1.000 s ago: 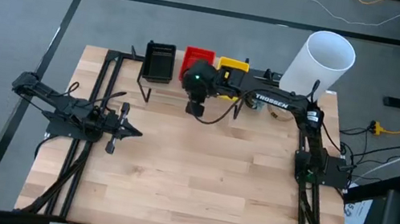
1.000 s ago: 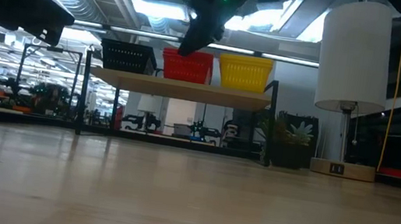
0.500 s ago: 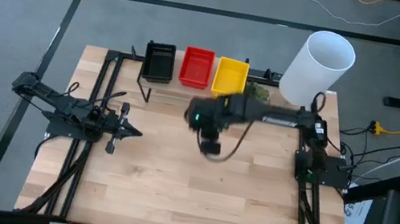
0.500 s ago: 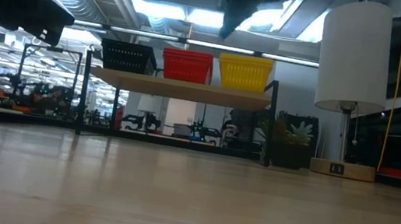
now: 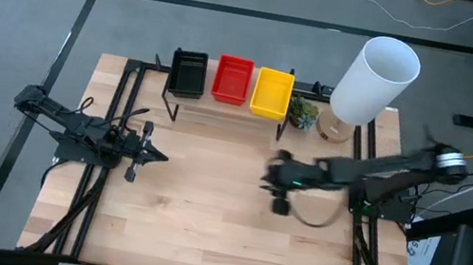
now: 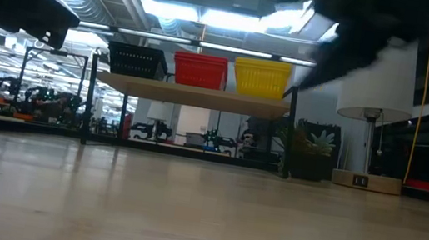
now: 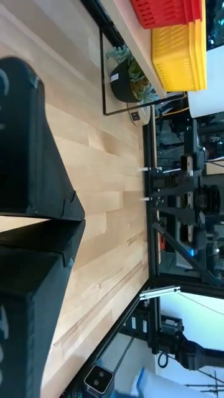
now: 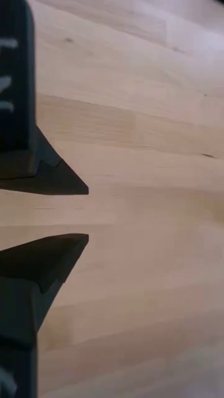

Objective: Stack baskets on shelf by color
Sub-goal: Return to Home Position

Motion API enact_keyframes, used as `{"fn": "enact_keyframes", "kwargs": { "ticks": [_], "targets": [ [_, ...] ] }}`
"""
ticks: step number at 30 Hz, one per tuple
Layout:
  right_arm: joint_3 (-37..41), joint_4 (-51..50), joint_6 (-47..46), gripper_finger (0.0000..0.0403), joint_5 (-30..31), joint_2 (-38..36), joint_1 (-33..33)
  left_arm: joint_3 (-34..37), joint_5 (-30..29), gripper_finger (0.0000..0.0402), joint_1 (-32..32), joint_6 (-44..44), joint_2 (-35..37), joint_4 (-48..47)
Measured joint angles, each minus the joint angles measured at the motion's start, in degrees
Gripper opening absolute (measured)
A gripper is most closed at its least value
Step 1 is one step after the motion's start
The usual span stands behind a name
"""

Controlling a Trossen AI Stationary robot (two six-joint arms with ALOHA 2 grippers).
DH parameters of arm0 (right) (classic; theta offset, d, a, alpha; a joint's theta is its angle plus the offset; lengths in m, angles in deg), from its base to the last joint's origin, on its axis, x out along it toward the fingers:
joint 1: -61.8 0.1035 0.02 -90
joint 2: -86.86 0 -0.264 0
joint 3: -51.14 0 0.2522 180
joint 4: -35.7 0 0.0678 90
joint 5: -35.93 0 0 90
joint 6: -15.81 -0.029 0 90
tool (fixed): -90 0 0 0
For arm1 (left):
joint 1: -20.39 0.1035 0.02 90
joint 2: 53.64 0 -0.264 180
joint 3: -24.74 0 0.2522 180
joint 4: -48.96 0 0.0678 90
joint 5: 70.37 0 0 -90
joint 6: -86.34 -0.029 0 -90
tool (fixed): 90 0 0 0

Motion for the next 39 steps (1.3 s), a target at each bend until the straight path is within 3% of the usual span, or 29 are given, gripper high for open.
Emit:
{"fn": "enact_keyframes", "kwargs": {
  "ticks": [3, 5, 9, 14, 22, 31, 39],
  "targets": [
    [13.34, 7.10, -4.12, 0.0110, 5.18, -12.15, 2.16, 0.00, 0.00, 0.0002, 0.00, 0.00, 0.00, -0.01],
    [19.63, 8.11, -10.52, 0.0110, 5.13, -19.69, 3.05, 0.00, 0.00, 0.0002, -0.01, 0.00, 0.00, 0.00],
    [27.06, 8.05, -12.78, 0.0110, -4.34, -32.13, 2.42, 0.00, 0.00, 0.0002, -0.01, 0.00, 0.00, 0.00],
    [30.71, 8.50, -12.84, 0.0110, -8.68, -45.21, -1.93, 0.00, -0.02, 0.0002, -0.01, 0.00, 0.00, 0.00],
    [37.11, 10.04, -12.82, 0.0110, -8.30, -59.11, -8.72, 0.00, -0.02, 0.0002, 0.00, 0.01, 0.00, -0.02],
    [43.29, 11.07, -8.99, 0.0110, -8.41, -73.49, -9.03, 0.00, -0.01, 0.0002, 0.00, 0.00, 0.00, 0.00],
    [48.67, 14.41, -8.29, 0.0110, -8.02, -80.54, -9.03, 0.00, 0.03, 0.0002, 0.01, 0.00, -0.02, 0.00]
  ]
}}
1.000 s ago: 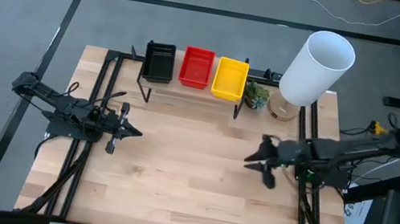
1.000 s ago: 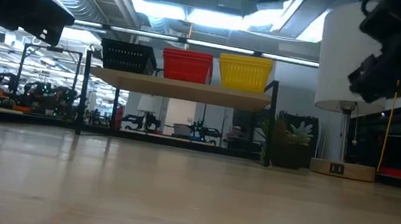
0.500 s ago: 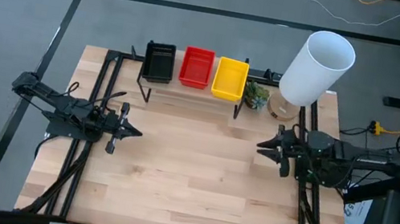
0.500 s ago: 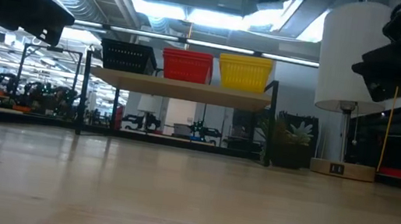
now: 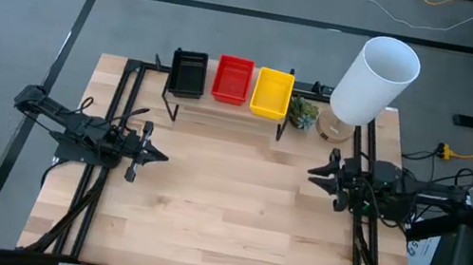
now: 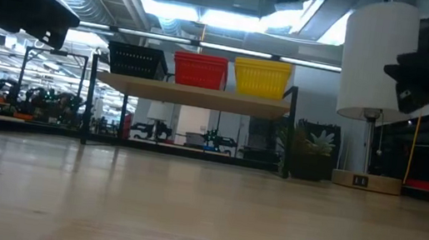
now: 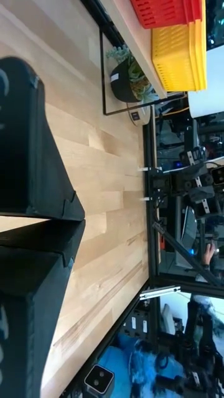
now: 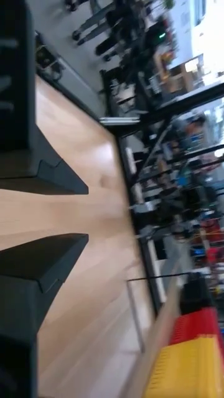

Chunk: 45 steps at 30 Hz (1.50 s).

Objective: Stack baskets on shelf by color
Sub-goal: Return to Home Position

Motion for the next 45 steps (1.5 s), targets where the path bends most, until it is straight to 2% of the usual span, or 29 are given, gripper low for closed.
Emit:
{"fn": "enact_keyframes", "kwargs": {
  "ticks": [3, 45],
  "targets": [
    [2.17, 5.17, 0.12, 0.0110, -0.19, -0.13, -0.04, 0.00, -0.06, 0.0002, 0.00, 0.00, 0.00, 0.00],
    [2.15, 5.02, 0.13, 0.0110, -0.34, -0.17, -0.11, 0.00, -0.04, 0.0002, 0.00, 0.00, 0.00, 0.00]
  ]
}}
